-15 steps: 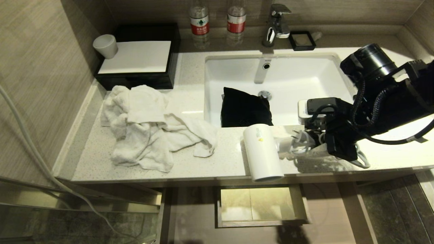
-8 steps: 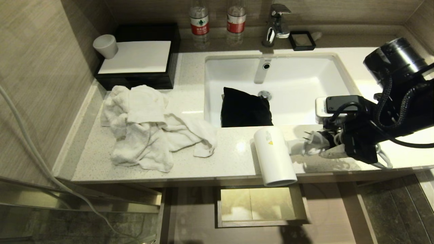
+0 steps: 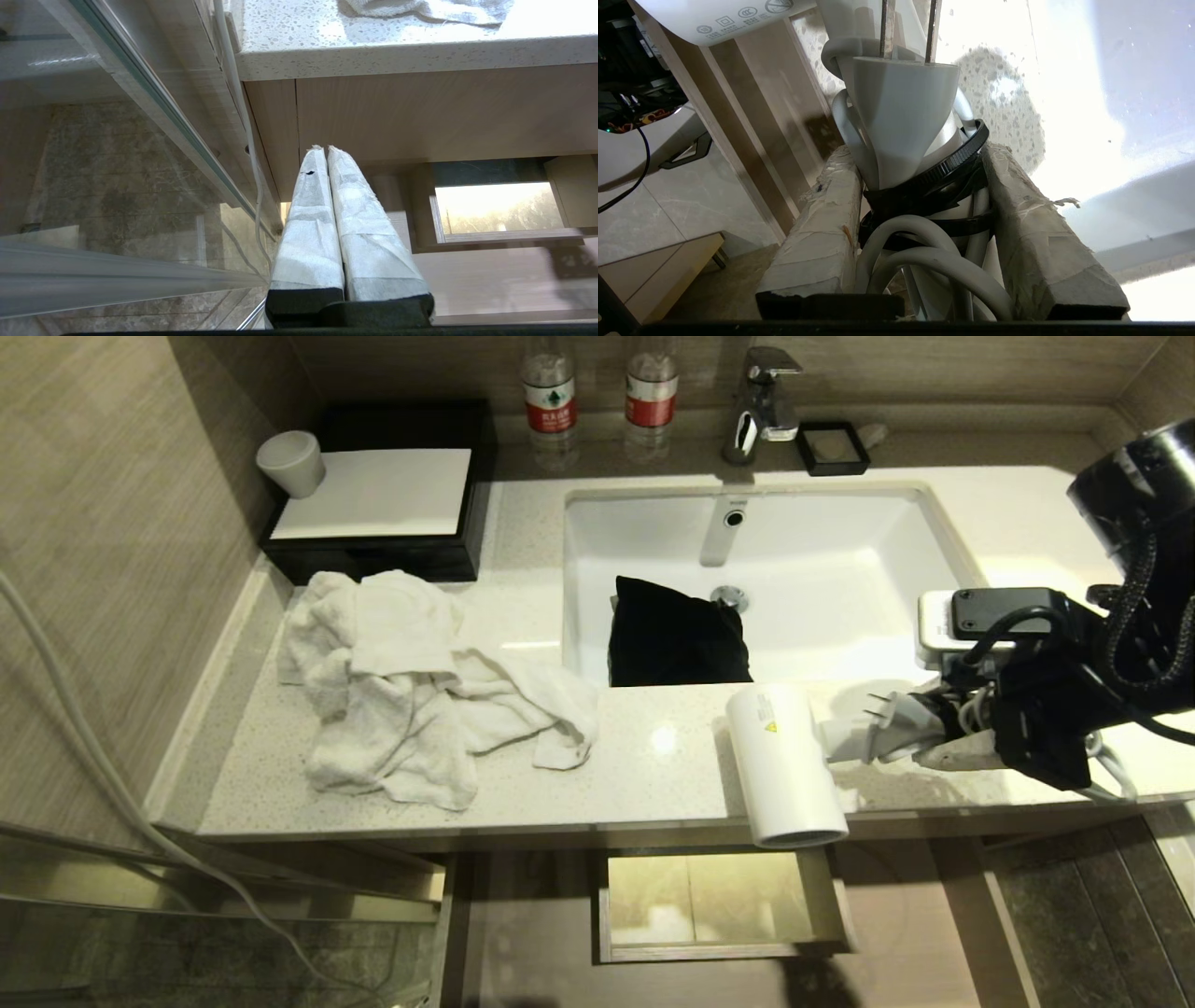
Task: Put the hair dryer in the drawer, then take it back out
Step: Pick up the hairdryer, then put it into the drawer
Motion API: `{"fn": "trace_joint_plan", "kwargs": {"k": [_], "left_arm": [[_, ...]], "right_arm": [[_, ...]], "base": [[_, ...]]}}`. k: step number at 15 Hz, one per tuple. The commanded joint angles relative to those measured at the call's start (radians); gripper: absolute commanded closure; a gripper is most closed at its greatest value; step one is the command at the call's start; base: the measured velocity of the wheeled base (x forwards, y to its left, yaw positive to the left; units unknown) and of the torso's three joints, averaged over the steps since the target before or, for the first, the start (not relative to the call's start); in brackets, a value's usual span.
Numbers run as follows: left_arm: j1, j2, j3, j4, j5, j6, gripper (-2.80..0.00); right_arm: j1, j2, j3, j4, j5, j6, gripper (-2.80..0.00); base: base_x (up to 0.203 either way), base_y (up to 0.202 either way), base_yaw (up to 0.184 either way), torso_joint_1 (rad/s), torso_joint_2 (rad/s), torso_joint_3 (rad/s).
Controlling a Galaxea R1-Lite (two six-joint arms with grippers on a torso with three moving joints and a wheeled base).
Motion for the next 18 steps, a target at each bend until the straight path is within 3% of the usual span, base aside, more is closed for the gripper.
{"fn": "trace_joint_plan", "kwargs": {"k": [1,10,18], "left_arm": [[0.000,0.000,0.000,0.000,0.000,0.000,0.00],[0.000,0.000,0.000,0.000,0.000,0.000,0.00],[0.000,0.000,0.000,0.000,0.000,0.000,0.00]], "right_arm": [[-0.015,-0.056,0.022,0.004,0.001,-0.006,0.00],[-0.069,-0.114,0.056,0.013,0.001,0.000,0.00],[-0.069,-0.127,0.080,0.004,0.005,-0.001,0.00]], "base": [[0.000,0.000,0.000,0.000,0.00,0.000],[0.000,0.000,0.000,0.000,0.00,0.000],[0.000,0.000,0.000,0.128,-0.09,0.043]]}}
